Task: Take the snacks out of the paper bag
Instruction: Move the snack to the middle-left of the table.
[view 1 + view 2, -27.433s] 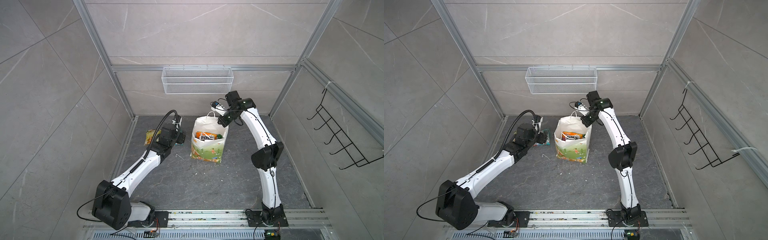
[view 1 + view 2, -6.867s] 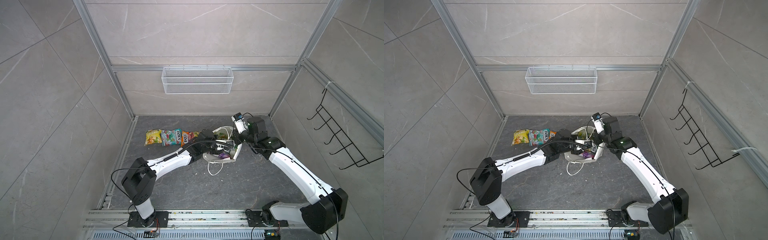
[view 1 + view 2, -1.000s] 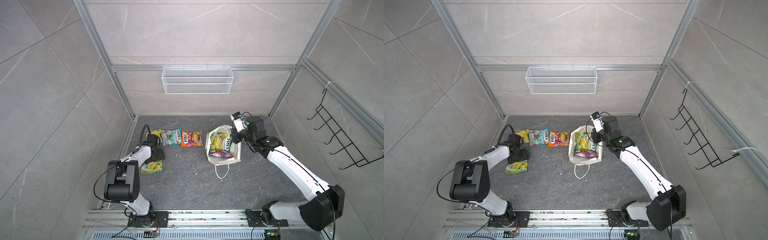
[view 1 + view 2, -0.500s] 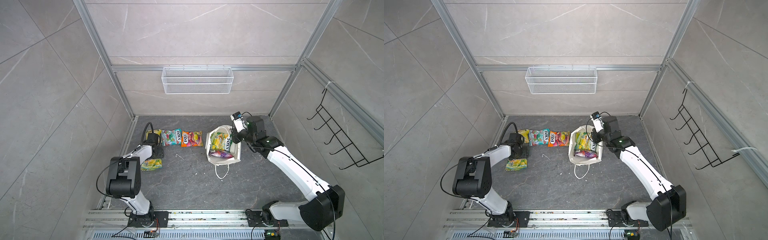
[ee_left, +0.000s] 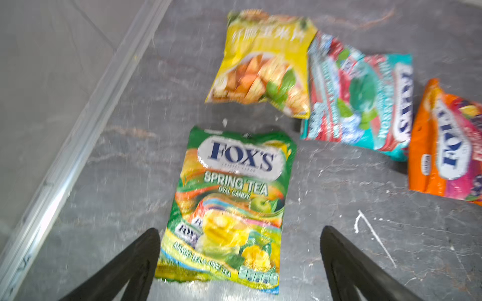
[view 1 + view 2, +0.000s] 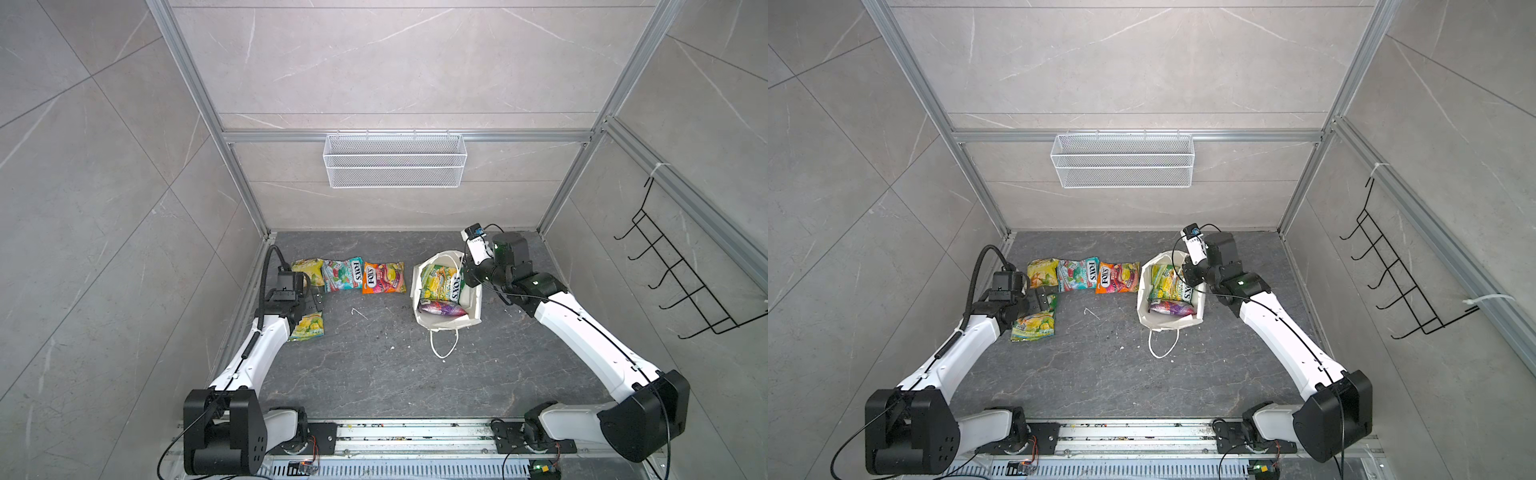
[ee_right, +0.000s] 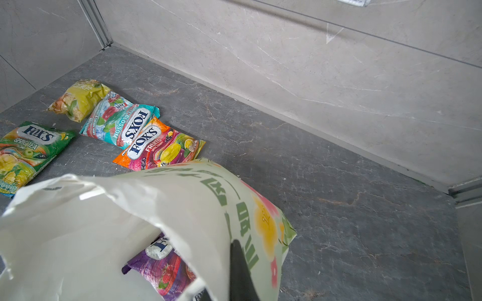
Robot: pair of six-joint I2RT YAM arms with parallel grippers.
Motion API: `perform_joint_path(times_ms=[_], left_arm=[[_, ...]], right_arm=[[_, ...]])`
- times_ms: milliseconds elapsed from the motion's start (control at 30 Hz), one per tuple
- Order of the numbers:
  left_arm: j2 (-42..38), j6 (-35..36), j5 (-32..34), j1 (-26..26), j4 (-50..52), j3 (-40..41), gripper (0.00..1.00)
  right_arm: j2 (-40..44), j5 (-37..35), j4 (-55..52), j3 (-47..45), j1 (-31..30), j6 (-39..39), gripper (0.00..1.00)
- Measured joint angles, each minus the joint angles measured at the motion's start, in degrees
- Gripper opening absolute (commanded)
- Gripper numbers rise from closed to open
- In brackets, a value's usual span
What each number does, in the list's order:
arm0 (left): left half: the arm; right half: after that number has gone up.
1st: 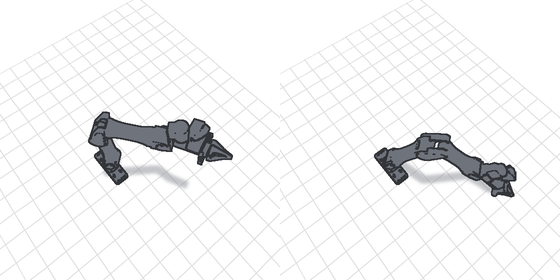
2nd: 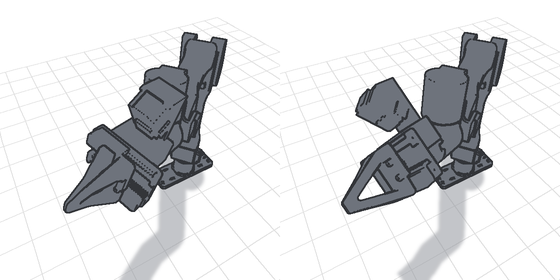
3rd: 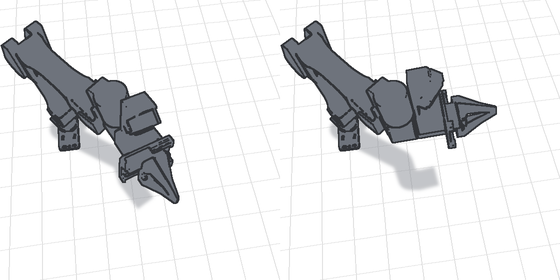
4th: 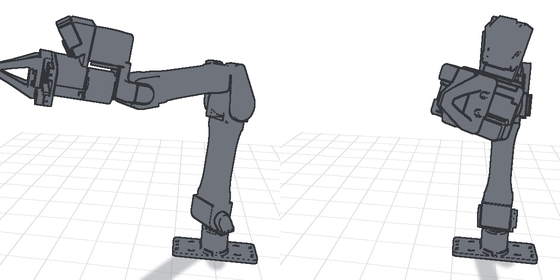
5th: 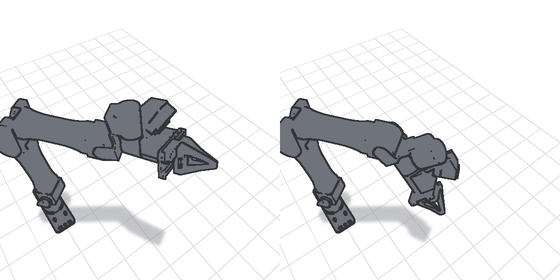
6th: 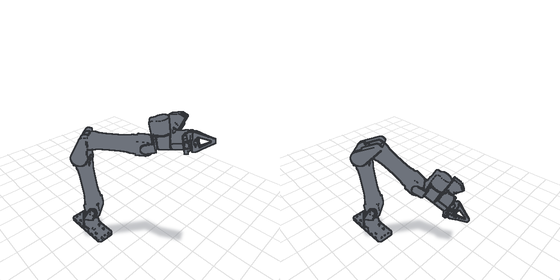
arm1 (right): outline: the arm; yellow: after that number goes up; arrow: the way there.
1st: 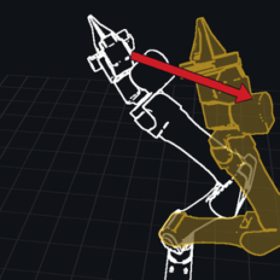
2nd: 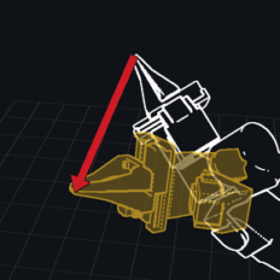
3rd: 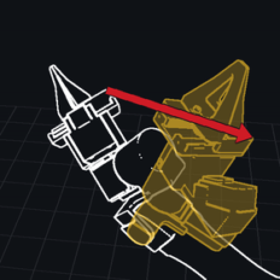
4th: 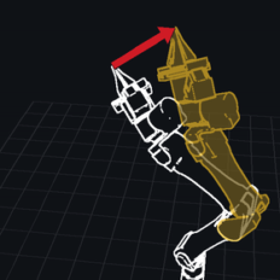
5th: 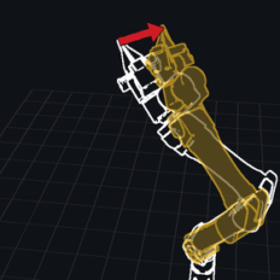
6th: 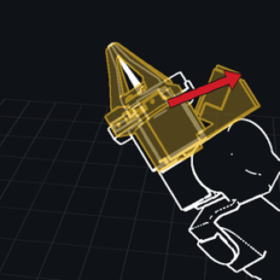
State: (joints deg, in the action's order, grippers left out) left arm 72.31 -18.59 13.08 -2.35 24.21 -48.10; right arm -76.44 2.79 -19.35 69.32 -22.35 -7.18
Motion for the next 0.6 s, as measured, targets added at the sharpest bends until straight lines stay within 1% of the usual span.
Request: perform_joint_path(times_ms=[133,300,433,533,600], left_arm=[[5.68,-2.40,-2.40,0.44,4.04,-0.09,0.95],[10.23,-2.86,-5.25,1.07,6.16,-0.59,0.93],[13.88,-1.53,-8.26,2.08,6.05,-2.97,0.89],[16.41,-0.13,-8.66,2.32,5.73,-4.55,0.87],[16.96,0.90,-8.50,2.36,5.33,-4.57,0.84]], right_arm=[[0.00,0.02,0.00,0.00,0.00,0.17,0.00],[0.00,0.02,-0.02,0.00,0.00,0.17,0.00],[0.00,0.00,0.00,0.00,0.00,0.17,0.00],[0.04,0.00,0.00,0.00,0.00,0.17,0.00],[0.04,-0.02,0.00,0.00,0.00,0.17,0.00]])
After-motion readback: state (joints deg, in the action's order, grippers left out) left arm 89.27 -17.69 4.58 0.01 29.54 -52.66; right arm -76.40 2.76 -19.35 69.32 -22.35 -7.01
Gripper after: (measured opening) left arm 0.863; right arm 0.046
